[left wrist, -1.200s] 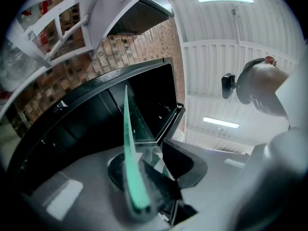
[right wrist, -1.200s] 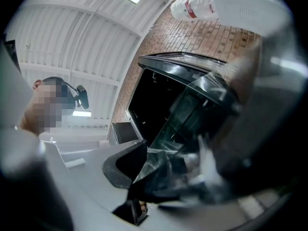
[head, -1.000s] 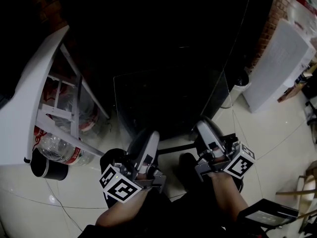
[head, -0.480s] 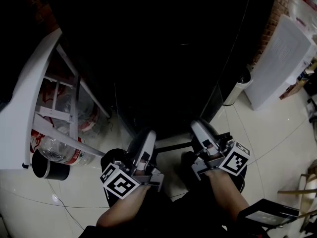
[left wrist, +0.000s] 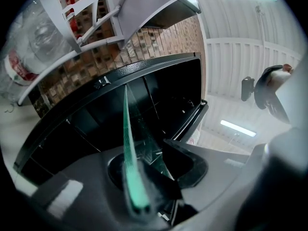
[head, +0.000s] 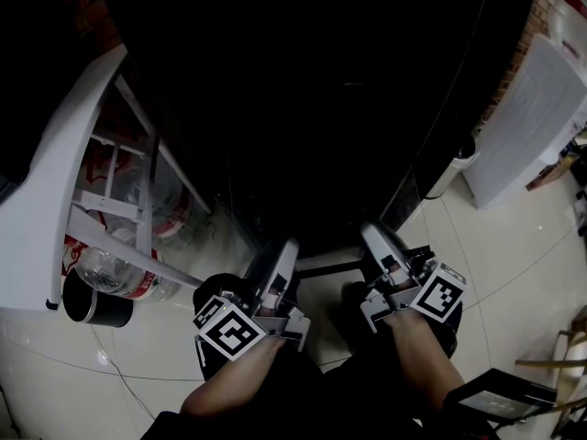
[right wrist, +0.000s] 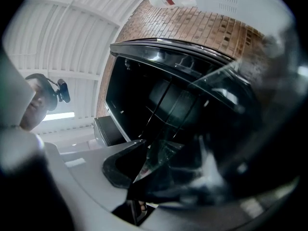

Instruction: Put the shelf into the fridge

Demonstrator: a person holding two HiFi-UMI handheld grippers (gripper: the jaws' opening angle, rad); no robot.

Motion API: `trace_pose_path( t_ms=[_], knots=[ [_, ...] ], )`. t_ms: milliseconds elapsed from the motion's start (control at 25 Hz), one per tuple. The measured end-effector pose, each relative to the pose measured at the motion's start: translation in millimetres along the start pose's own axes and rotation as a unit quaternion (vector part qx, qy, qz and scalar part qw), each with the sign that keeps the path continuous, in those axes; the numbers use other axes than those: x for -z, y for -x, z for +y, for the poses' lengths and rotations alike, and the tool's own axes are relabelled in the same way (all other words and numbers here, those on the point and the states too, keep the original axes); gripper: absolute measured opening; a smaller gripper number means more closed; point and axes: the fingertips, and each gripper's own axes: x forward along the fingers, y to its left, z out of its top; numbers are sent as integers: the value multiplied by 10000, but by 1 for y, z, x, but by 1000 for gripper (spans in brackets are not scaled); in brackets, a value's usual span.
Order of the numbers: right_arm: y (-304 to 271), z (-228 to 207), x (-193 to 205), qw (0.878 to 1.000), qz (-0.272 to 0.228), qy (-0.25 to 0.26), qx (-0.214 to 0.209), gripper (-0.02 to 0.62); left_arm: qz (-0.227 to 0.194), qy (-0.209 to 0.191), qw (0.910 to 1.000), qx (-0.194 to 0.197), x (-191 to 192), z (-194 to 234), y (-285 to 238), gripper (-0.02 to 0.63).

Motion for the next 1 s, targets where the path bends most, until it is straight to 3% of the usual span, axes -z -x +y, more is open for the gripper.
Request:
trace_pose_path(
  t_ms=[200, 1000],
  knots=[
    [-11, -6, 2, 9999, 67, -95, -59, 95, 19, 45, 9999, -136, -1, 12, -4, 74],
    [-35, -43, 7, 9986, 207, -325, 369, 95, 209, 452, 9971, -573, -2, 54, -21, 72]
  ],
)
